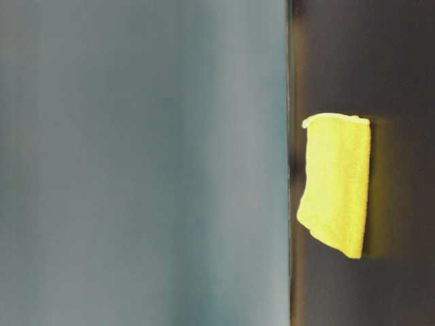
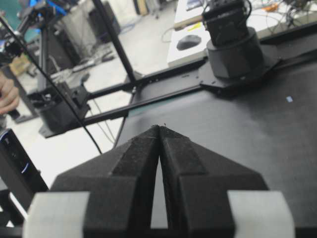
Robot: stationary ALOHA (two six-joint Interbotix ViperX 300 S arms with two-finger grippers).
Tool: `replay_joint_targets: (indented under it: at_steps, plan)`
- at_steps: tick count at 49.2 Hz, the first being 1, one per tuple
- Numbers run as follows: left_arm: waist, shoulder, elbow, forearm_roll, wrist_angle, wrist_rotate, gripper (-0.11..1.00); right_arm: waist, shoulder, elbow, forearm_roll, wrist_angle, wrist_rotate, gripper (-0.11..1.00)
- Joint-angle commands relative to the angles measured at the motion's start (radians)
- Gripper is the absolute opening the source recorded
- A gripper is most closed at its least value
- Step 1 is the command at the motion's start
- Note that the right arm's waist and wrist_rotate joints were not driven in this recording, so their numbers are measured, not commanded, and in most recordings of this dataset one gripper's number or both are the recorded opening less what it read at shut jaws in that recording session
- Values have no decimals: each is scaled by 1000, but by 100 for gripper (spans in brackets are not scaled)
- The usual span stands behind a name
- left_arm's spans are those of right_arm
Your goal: Push a yellow cloth with the left arm to wipe the desk.
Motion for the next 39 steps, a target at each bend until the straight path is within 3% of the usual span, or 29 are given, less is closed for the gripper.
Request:
replay_joint_targets:
  at_steps: [1,15,32,39]
  plan:
    - [0,17,-17,41,-3,5,6,0,6,-20,0,-5,0,3]
    - [51,126,-23,43,-9,6,0,2,-6,-21,0,58,0,1]
    - [184,321,-63,43,-32,3,1,2,-21,-23,2,137,0,1]
    - [209,411,-95,43,-100,3,13,2,-18,-23,0,150,0,1]
